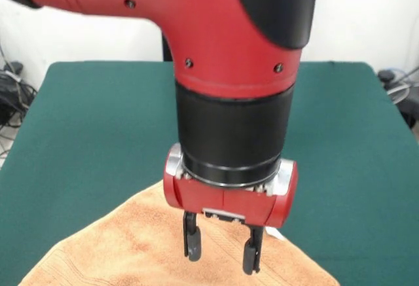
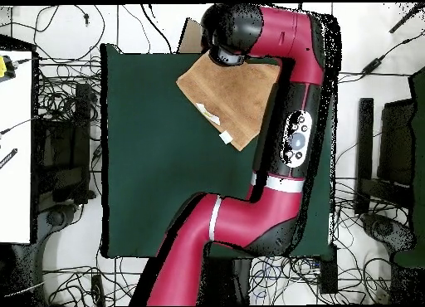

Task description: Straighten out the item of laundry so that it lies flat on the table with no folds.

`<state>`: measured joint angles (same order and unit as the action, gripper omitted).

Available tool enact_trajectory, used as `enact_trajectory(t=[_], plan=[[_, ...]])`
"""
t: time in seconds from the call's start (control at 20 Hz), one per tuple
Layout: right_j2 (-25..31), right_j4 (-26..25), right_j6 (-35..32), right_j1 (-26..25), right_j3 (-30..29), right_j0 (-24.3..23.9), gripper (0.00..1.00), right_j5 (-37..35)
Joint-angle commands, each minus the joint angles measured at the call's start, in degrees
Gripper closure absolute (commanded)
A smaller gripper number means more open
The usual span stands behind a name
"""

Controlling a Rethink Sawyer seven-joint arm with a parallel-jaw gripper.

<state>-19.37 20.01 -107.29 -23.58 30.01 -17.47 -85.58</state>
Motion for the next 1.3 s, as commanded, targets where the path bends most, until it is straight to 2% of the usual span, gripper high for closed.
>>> enact_trajectory(t=[0.05,0.55,1.0,1.3], plan=[[0.5,2.4,16.0,2.6,-20.2,0.1,0.00,3.7],[-1.5,4.0,20.7,4.3,-26.4,0.8,0.00,3.8],[-2.4,3.8,20.6,3.7,-30.5,0.8,0.00,3.4],[-0.2,1.5,20.7,2.0,-30.8,0.7,0.00,8.0]])
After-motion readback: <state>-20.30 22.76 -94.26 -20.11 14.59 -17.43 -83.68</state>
